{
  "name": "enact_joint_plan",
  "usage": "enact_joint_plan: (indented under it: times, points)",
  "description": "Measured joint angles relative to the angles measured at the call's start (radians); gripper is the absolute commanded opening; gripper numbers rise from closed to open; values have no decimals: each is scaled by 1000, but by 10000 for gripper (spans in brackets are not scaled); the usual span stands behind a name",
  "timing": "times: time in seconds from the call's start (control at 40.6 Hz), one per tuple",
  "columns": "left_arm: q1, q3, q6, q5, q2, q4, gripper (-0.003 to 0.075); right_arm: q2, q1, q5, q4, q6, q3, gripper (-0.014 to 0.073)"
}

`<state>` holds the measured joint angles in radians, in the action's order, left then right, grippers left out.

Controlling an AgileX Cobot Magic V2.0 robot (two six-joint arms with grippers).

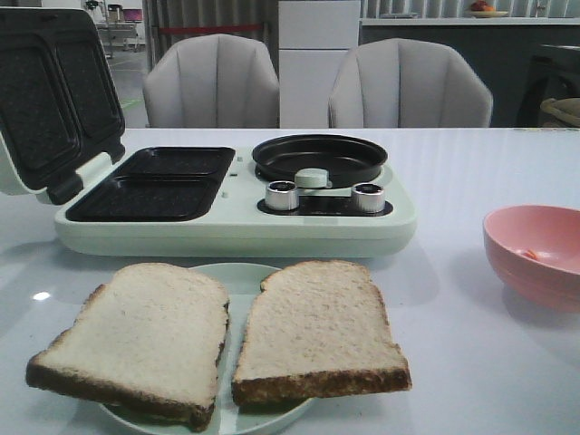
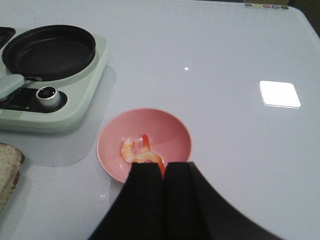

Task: Make breakfast with bread and shrimp

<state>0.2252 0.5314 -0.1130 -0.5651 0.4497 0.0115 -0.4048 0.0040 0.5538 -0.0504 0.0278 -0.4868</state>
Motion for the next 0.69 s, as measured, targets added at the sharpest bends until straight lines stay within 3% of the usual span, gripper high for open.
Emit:
enact_joint_plan:
  times: [0.123, 0.369, 0.689]
  points:
    - [174, 3, -91, -12, 48, 58, 601, 0, 0, 0, 0, 0, 0, 8]
    - [493, -45, -103, -50, 172, 314, 601, 0, 0, 0, 0, 0, 0, 8]
    - [821, -105, 157, -50, 414, 723, 592, 0, 0, 0, 0, 0, 0, 8]
